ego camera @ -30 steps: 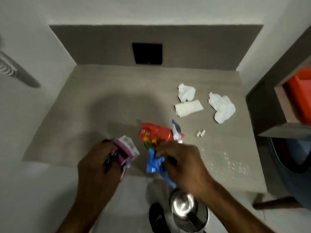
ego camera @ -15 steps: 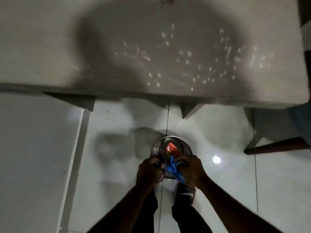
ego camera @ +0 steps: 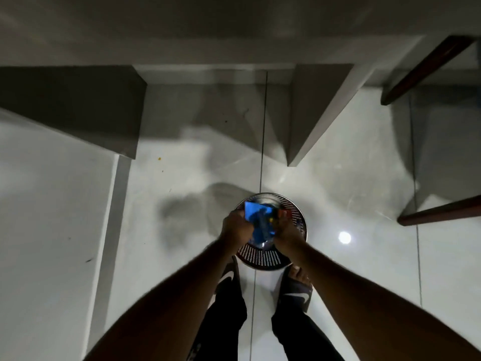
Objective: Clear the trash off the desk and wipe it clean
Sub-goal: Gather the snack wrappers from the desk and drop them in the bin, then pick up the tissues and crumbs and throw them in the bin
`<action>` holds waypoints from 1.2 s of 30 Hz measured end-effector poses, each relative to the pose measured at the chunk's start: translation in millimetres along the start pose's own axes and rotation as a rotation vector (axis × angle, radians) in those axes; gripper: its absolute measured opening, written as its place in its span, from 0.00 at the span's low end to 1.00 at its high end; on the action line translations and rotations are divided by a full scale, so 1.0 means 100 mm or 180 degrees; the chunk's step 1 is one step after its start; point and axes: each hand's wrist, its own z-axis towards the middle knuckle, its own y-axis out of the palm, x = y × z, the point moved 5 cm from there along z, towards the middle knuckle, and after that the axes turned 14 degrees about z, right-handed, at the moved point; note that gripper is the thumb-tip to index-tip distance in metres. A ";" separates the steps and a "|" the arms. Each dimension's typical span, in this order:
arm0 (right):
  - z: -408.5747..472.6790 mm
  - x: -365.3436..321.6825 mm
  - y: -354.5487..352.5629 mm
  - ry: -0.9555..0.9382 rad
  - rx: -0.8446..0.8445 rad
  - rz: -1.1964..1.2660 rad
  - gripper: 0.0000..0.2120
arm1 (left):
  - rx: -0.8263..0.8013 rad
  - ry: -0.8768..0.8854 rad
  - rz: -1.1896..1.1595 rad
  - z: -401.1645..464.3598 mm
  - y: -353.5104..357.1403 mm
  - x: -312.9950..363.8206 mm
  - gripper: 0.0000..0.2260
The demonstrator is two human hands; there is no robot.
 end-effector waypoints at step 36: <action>-2.04 -5.22 -2.85 -0.1493 0.1453 -0.2612 0.16 | 0.2057 0.2323 0.3053 -1.54 -5.00 3.02 0.36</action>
